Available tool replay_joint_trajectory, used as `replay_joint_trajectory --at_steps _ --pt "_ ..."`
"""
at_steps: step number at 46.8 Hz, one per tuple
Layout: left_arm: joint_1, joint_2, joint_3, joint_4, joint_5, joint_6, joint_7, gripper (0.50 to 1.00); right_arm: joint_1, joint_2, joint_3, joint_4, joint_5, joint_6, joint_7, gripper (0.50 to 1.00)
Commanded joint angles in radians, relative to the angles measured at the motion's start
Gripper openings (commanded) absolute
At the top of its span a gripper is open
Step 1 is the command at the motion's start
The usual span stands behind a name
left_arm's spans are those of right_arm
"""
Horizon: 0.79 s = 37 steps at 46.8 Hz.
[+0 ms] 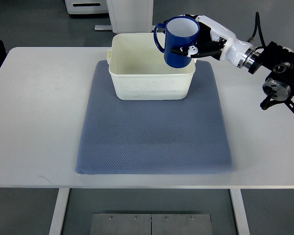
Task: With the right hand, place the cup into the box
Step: 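Lift the blue mug with the right hand above the white box, then lower the mug into the white box and open the right hand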
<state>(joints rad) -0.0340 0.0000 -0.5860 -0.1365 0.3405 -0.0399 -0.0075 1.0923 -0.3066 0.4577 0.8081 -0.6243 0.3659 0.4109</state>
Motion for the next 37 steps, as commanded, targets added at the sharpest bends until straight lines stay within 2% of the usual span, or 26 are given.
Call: replay_joint_trajectory --at_steps 1,8,15,24,37 --pt "0.0 0.0 0.0 0.0 0.0 0.0 0.0 1.0 0.021 0.044 -0.001 -0.072 0.0 -0.016 -0.015 0.5" --pt "0.0 0.0 0.0 0.0 0.0 0.0 0.0 1.0 0.052 0.118 -0.007 -0.182 0.0 -0.058 -0.032 0.5" --pt "0.0 0.0 0.0 0.0 0.0 0.0 0.0 1.0 0.055 0.176 -0.016 -0.237 -0.002 -0.108 -0.054 0.5" --pt "0.0 0.0 0.0 0.0 0.0 0.0 0.0 1.0 0.054 0.225 -0.07 -0.257 0.0 -0.208 -0.066 0.5" --pt "0.0 0.0 0.0 0.0 0.0 0.0 0.0 1.0 0.041 0.245 -0.082 -0.259 0.0 -0.266 -0.072 0.5"
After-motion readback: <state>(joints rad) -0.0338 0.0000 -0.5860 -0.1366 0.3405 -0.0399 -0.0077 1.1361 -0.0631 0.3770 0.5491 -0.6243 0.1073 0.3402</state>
